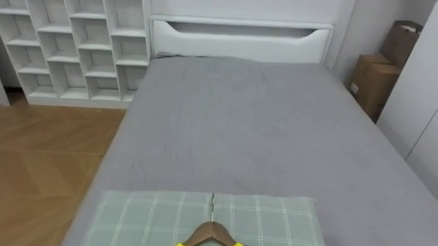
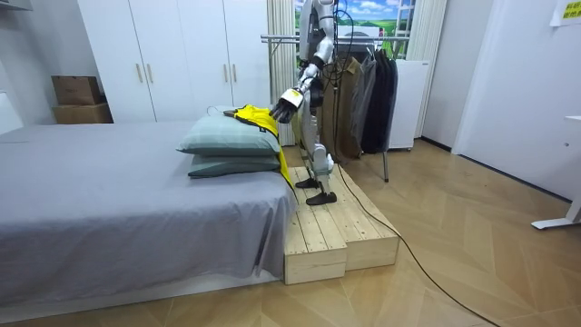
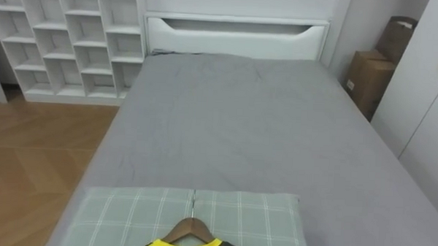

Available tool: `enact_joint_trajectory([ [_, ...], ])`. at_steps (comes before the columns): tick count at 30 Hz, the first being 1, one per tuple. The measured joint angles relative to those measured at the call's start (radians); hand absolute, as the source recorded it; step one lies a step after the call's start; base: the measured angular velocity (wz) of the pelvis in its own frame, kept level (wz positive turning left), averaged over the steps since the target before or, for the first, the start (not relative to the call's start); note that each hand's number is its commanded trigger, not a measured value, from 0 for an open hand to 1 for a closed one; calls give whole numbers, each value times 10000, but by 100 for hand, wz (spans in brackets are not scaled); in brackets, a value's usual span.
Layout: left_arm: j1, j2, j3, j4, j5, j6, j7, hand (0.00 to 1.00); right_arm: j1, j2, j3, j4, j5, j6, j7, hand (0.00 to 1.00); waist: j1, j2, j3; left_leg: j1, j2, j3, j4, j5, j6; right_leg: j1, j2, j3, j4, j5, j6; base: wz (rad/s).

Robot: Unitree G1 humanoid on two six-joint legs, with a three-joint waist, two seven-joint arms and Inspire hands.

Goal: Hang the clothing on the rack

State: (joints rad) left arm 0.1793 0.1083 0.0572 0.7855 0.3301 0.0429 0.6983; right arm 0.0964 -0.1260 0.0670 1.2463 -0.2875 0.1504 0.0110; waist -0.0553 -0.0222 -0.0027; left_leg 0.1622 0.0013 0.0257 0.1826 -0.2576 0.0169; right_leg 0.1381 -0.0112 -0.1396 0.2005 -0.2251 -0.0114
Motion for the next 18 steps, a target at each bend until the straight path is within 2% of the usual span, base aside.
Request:
enact_joint_trajectory([
  [4, -6, 3, -281, -887, 675, -49, 283, 0, 6, -16, 0, -26, 6, 2, -6, 0, -40, 41, 3, -16, -4, -3, -10, 0, 0, 10, 1, 2, -55, -1, 2, 0],
  [9, -11, 35, -624, -1301, 1644, -232, 502, 0, 2, -34, 3, -20, 24, -131, -102, 0, -136, 108, 8, -6, -1, -2, -13, 0, 0, 59, 13, 9, -131, 20, 21, 0],
  [13, -15, 38, -675, -1599, 2121, -301, 523, 0, 8, -36, 22, -16, -3, -271, -66, 0, -226, 57, 43, -10, 3, 20, -28, 1, -1, 41, 12, 20, -128, 20, 21, 0],
  [18, -116, 52, -701, -1732, 2775, -444, 294, 0, 1, -34, -9, -55, -267, -287, 202, 0, -234, -48, 33, -14, -4, 30, -28, 1, -1, 29, 3, 26, -136, 19, 23, 0],
])
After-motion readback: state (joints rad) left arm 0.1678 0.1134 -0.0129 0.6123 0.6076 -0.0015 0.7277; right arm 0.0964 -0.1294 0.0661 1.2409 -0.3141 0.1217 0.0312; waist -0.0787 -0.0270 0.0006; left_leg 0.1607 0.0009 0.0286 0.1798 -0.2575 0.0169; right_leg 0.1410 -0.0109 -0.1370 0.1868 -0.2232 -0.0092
